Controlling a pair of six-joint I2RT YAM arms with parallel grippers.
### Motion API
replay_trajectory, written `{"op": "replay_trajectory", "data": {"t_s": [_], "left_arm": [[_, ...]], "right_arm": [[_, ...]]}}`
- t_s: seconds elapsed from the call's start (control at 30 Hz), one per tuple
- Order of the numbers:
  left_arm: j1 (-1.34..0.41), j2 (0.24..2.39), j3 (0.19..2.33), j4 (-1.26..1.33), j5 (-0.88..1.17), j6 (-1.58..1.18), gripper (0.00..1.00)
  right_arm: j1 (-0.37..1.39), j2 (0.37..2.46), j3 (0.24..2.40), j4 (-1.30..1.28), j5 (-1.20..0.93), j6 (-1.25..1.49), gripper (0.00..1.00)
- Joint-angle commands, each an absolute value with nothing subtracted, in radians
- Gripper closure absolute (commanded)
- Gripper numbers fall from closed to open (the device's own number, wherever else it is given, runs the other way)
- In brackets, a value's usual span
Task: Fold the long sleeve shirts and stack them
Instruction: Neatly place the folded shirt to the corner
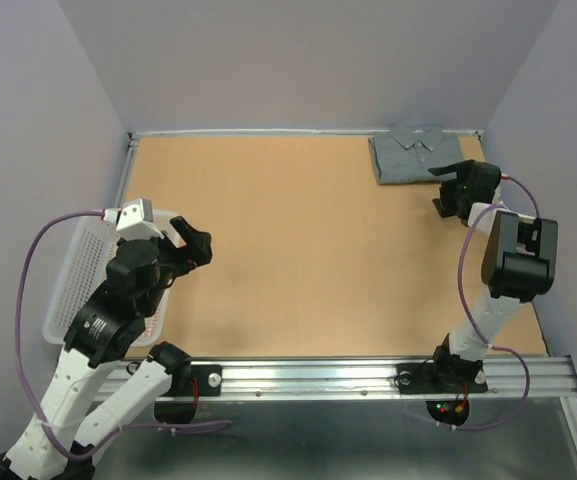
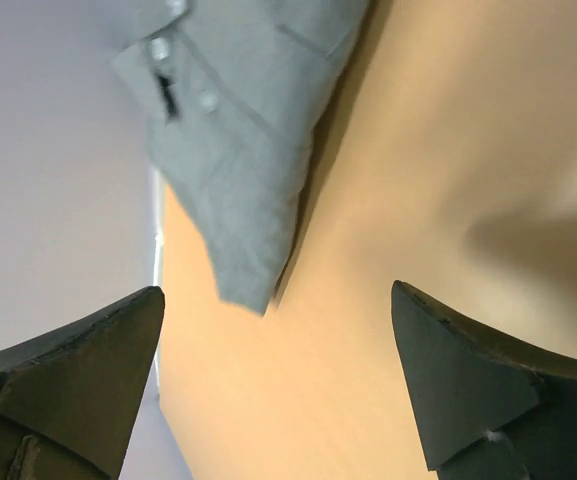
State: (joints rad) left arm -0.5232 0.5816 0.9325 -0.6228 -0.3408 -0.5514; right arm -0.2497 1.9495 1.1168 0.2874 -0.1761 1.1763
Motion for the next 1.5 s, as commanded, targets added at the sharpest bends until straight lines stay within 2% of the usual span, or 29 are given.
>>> {"op": "replay_trajectory", "data": {"t_s": [0.0, 0.2, 0.33, 0.43, 0.57, 0.83, 1.07, 1.47], "left_arm": [[-0.52, 0.516, 1.011, -0.644, -0.382, -0.491, 0.01], [-0.52, 0.448, 1.141, -0.711, -0.455, -0.457, 0.01], [-0.522, 0.387, 1.206, -0.735, -0.488, -0.405, 0.01], [-0.522, 0.335, 1.222, -0.771, -0.531, -0.394, 0.01], [-0.522, 0.318, 1.285, -0.863, -0.552, -0.379, 0.01], [-0.525, 0.267, 1.385, -0.969, -0.623, -0.397, 0.01], [-0.537, 0.219, 1.407, -1.048, -0.643, -0.436, 0.01], [-0.63, 0.163, 1.399, -1.117, -0.741, -0.642, 0.01]], "right_arm": [[-0.259, 1.703, 1.037, 0.135, -0.072, 1.036, 0.0], [-0.261, 1.284, 1.048, -0.273, -0.019, 0.77, 0.0], [-0.261, 1.022, 1.217, -0.568, 0.05, 0.6, 0.0], [-0.261, 0.918, 1.316, -0.725, 0.1, 0.505, 0.0], [-0.261, 0.694, 1.384, -0.817, 0.078, 0.447, 0.0], [-0.259, 0.375, 1.37, -0.943, 0.043, 0.368, 0.0], [-0.258, 0.22, 1.361, -1.058, -0.02, 0.408, 0.0], [-0.235, 0.201, 1.368, -1.097, -0.058, 0.416, 0.0]]}}
